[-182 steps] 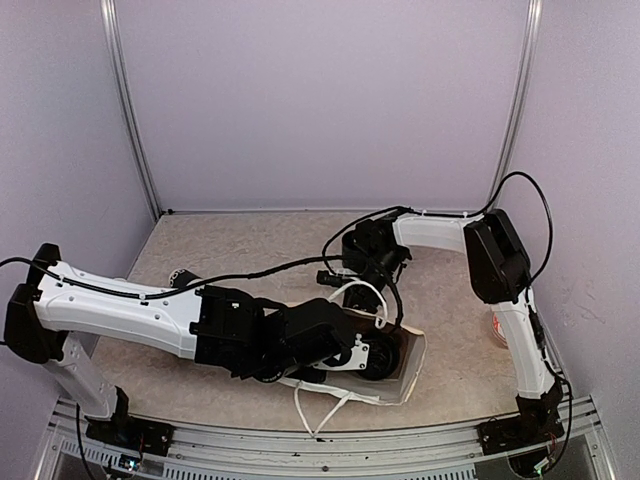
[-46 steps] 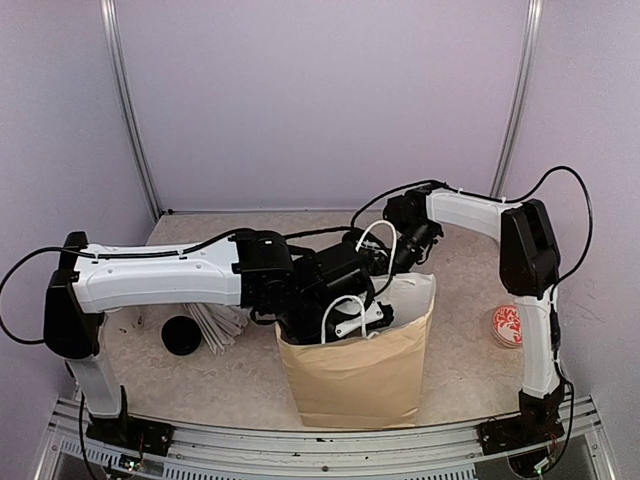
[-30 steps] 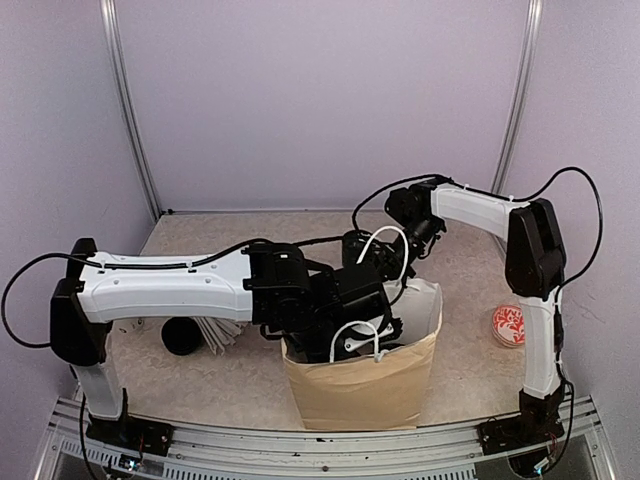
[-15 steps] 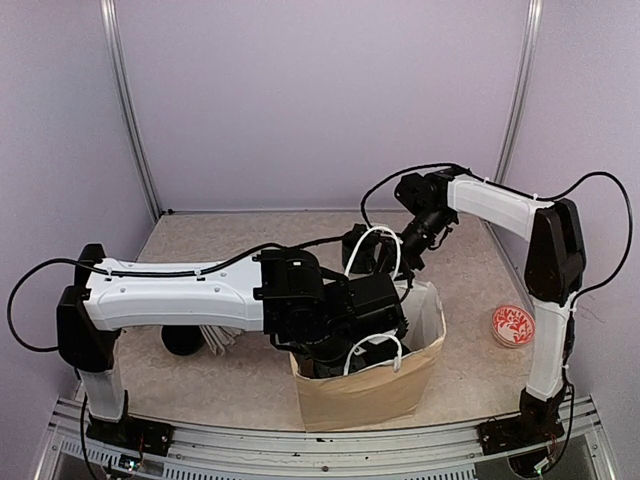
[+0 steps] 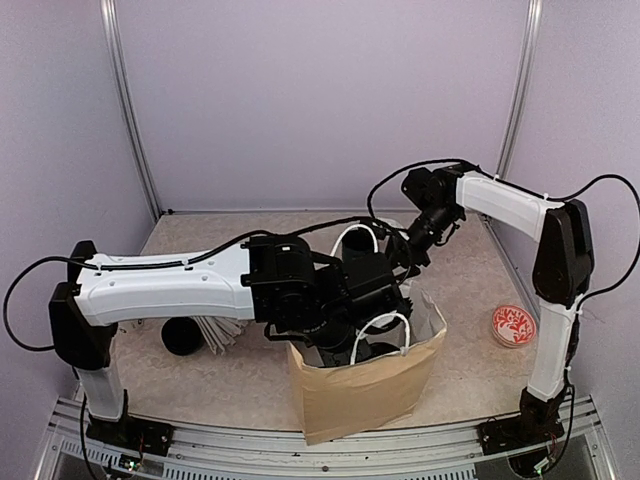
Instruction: Pack the takeout coffee
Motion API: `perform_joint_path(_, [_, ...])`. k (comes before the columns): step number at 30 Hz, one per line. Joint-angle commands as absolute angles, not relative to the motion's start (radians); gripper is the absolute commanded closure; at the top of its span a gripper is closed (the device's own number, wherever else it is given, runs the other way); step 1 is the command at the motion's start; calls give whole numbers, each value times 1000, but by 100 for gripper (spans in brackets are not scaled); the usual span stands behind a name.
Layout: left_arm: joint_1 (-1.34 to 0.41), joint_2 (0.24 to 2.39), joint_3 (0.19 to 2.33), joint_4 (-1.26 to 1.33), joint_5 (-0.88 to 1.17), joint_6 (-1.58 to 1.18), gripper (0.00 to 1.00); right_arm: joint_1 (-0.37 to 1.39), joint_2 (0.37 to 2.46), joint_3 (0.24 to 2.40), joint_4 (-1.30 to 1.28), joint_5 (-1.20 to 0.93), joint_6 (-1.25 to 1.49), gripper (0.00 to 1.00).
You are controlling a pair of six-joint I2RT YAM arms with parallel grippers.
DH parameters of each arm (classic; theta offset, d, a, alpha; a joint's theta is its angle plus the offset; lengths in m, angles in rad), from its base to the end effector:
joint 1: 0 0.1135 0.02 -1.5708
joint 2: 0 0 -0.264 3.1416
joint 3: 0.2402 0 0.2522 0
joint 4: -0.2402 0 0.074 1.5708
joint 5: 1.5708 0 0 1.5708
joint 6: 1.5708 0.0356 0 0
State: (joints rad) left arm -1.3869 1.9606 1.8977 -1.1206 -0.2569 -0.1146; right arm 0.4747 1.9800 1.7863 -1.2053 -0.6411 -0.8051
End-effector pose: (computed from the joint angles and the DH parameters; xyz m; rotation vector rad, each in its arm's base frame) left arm 0.0838 -0.4010 0.3018 1.5400 2.1995 -0.1056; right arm 0.3411 0.1992 0.2664 -1.7016 2.1545 0.8598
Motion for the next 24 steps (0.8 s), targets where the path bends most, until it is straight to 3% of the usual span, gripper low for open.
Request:
perform_joint_path(1, [-1355,1867,1930,-1013,-266,-87,1,458,1938,1792,-1205,-632,-791,51])
perform_joint_path(24, [-1345,1776,1969,-830,-322,-3,1,442,1898,1842,-1230,-618,-754,50])
